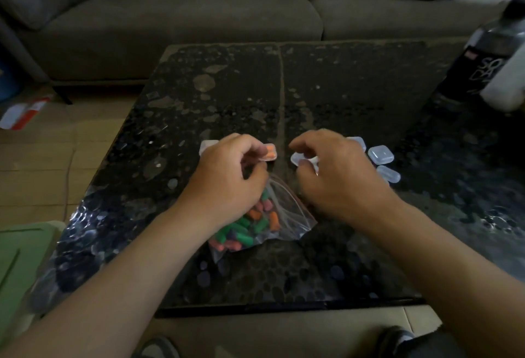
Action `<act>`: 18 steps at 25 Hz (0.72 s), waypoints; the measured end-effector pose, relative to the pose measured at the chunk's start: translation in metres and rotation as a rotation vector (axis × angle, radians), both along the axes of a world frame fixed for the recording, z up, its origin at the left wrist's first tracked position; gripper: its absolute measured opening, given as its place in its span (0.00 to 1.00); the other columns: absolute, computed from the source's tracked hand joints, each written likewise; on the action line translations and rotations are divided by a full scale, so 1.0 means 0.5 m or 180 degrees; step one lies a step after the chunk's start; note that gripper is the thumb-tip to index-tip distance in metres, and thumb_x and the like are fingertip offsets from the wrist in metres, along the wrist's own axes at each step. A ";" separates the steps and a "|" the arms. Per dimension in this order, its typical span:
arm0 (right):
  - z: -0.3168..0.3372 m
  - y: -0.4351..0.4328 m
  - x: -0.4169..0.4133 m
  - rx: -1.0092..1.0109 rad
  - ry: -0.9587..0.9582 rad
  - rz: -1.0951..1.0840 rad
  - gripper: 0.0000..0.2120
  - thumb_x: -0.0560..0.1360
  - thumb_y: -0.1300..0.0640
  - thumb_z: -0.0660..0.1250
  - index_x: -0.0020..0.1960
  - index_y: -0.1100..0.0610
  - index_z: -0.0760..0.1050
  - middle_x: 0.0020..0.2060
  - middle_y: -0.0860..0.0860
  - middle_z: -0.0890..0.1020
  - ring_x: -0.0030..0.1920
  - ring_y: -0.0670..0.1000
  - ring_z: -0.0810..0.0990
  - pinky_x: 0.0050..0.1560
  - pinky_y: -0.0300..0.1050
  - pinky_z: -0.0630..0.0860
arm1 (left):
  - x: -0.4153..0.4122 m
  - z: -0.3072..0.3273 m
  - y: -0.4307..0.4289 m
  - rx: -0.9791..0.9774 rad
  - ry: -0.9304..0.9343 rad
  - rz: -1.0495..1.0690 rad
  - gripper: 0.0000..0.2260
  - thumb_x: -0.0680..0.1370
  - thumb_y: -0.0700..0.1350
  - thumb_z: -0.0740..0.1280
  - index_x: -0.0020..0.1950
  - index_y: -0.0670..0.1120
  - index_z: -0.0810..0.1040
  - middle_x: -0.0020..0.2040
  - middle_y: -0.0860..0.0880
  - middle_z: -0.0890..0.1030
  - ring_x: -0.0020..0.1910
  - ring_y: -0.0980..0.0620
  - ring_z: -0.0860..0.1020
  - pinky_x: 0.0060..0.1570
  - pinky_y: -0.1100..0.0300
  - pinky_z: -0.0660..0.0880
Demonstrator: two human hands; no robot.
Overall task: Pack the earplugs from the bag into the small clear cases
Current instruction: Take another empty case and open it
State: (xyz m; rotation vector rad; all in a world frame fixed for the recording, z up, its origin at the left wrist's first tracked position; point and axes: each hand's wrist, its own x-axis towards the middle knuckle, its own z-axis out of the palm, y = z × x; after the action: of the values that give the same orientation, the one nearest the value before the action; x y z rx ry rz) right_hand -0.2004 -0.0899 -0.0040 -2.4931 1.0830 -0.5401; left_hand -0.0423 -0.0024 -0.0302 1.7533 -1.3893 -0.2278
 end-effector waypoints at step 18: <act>0.003 -0.059 -0.110 0.0276 0.0213 -0.0697 0.14 0.77 0.59 0.66 0.63 0.55 0.77 0.56 0.50 0.80 0.53 0.50 0.79 0.52 0.45 0.79 | -0.089 -0.008 -0.117 0.1159 -0.1351 -0.0867 0.17 0.81 0.42 0.66 0.70 0.51 0.76 0.64 0.50 0.80 0.66 0.47 0.73 0.67 0.44 0.69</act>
State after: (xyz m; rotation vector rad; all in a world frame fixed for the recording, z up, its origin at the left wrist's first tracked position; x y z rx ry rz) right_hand -0.2556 -0.1194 -0.0024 -2.3478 1.3854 -0.4616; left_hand -0.0870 -0.0610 -0.0340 1.9788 -1.9998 -0.2803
